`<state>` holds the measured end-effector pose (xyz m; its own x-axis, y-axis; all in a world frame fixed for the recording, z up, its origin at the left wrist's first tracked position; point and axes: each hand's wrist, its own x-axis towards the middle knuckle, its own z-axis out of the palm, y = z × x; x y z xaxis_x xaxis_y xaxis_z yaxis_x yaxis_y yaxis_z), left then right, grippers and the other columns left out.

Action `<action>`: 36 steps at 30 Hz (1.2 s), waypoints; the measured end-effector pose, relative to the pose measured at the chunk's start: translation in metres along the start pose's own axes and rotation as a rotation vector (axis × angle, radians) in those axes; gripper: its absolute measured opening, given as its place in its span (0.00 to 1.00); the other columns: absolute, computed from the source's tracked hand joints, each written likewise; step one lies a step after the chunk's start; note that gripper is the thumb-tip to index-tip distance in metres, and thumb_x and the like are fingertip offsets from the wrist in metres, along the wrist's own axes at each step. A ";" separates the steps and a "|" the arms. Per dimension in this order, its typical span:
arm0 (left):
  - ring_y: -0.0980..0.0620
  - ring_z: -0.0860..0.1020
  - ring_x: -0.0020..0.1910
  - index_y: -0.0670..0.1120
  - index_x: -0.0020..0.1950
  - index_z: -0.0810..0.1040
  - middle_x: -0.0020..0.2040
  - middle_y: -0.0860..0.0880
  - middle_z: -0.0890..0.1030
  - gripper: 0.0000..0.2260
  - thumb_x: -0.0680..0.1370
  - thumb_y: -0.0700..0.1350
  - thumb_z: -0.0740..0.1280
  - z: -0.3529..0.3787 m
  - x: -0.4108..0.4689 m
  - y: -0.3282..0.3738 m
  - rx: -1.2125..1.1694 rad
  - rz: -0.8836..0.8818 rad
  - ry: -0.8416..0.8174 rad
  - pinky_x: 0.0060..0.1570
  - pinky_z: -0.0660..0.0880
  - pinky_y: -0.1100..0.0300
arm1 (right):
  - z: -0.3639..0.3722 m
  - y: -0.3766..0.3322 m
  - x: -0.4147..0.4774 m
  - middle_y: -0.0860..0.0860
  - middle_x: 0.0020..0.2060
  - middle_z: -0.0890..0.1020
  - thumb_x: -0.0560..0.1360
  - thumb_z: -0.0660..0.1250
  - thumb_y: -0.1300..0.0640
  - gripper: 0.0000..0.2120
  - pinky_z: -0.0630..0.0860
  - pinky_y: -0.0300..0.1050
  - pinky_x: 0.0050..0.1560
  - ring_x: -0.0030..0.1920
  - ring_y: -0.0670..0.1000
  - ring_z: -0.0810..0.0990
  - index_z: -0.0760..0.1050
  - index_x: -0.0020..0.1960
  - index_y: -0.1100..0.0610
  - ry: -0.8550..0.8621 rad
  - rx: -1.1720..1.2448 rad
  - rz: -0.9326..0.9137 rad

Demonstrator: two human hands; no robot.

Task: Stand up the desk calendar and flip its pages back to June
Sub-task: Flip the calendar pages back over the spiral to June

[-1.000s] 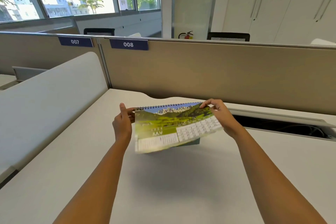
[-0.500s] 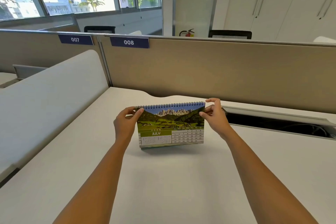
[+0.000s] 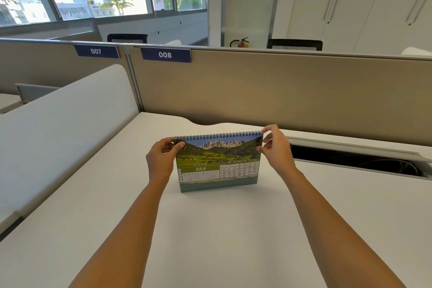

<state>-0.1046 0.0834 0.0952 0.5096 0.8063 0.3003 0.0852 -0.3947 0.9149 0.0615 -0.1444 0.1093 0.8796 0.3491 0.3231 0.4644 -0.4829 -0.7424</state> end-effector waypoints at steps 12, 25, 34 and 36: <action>0.47 0.79 0.46 0.44 0.51 0.79 0.46 0.45 0.83 0.17 0.74 0.56 0.64 -0.002 -0.003 0.006 -0.048 -0.012 0.056 0.38 0.74 0.65 | -0.011 -0.015 0.013 0.53 0.46 0.80 0.77 0.55 0.40 0.22 0.67 0.37 0.34 0.45 0.49 0.74 0.74 0.50 0.58 0.022 -0.008 0.002; 0.46 0.80 0.47 0.43 0.50 0.79 0.47 0.44 0.83 0.16 0.74 0.55 0.66 0.001 -0.001 0.009 -0.059 -0.035 0.086 0.41 0.77 0.59 | -0.019 -0.038 0.042 0.59 0.51 0.81 0.78 0.51 0.41 0.28 0.67 0.46 0.45 0.48 0.56 0.75 0.79 0.54 0.62 -0.186 -0.168 0.173; 0.46 0.80 0.46 0.43 0.49 0.79 0.46 0.44 0.83 0.15 0.73 0.54 0.67 0.001 -0.002 0.008 -0.087 -0.032 0.094 0.36 0.73 0.66 | -0.018 -0.042 0.037 0.56 0.52 0.79 0.73 0.70 0.61 0.13 0.74 0.39 0.39 0.51 0.51 0.75 0.75 0.56 0.60 -0.122 0.396 0.310; 0.46 0.80 0.47 0.44 0.49 0.79 0.46 0.45 0.83 0.14 0.73 0.54 0.67 0.001 -0.001 0.007 -0.088 -0.027 0.095 0.36 0.74 0.66 | -0.019 -0.042 0.038 0.58 0.56 0.79 0.73 0.68 0.66 0.16 0.75 0.38 0.38 0.52 0.51 0.75 0.73 0.60 0.62 -0.136 0.478 0.363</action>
<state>-0.1036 0.0787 0.1011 0.4241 0.8560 0.2957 0.0201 -0.3354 0.9419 0.0768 -0.1259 0.1639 0.9372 0.3447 -0.0537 0.0127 -0.1876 -0.9822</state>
